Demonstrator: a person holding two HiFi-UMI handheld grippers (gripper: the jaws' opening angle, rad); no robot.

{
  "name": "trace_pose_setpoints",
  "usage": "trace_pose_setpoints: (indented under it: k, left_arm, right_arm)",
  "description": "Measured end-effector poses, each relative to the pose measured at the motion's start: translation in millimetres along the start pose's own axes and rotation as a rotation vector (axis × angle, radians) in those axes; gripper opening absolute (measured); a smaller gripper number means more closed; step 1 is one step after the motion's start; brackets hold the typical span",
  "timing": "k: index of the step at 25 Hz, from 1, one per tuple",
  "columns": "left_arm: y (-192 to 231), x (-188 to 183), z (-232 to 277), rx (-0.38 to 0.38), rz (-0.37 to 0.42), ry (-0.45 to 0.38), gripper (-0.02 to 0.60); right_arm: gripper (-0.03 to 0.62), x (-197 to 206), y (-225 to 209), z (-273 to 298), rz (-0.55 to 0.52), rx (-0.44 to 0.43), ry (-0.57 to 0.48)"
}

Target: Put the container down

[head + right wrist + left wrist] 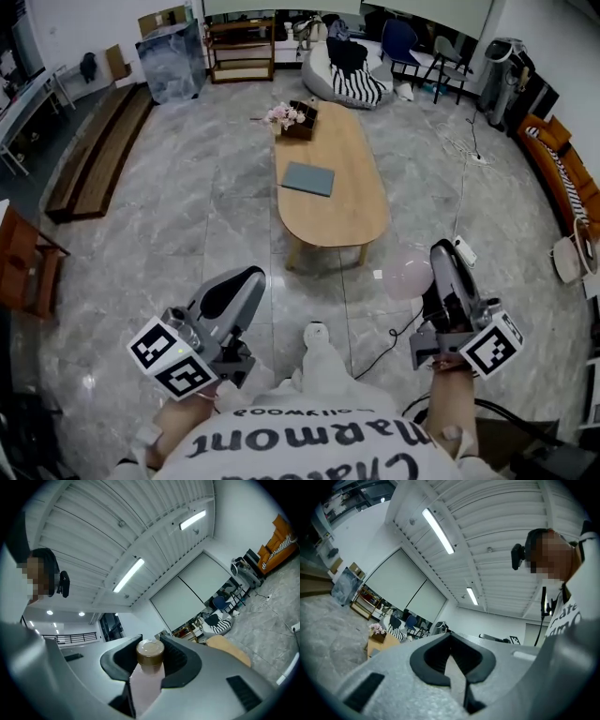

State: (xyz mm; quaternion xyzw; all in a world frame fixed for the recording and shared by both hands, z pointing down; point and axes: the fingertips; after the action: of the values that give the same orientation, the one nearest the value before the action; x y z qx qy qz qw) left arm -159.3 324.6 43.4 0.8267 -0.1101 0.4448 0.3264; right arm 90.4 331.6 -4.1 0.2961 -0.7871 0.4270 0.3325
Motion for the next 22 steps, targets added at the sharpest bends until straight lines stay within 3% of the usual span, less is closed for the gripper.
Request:
trace_pose_setpoints:
  k: [10,14,18,22]
  left_arm:
    - [70,-3,64,-0.042,0.019,-0.038,0.015]
    - [98,8,109,-0.055,0.026,-0.024,0.015]
    - [124,22,152,-0.004,-0.021,-0.05,0.014]
    - [157,44,189,-0.057,-0.002,-0.047,0.014]
  right_arm:
    - [0.121,30,-62,83,0.006,-0.043,0.054]
    - [0.121,31,-104,125,0.013,-0.055,0.072]
    - [0.121,48,-151,166,0.007,-0.07,0.126]
    - [0.121,73,-203,197,0.069,-0.061,0.195]
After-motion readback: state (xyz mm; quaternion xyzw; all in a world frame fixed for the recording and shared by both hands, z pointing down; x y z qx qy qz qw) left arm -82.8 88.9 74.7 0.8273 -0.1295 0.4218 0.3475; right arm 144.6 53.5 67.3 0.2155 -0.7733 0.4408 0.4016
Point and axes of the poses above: the fingertips, and each gripper's own axes: z forward along the fingers, y to its left, x out of its underside, and after that the axes turned 15 degrees about -y, right-handed
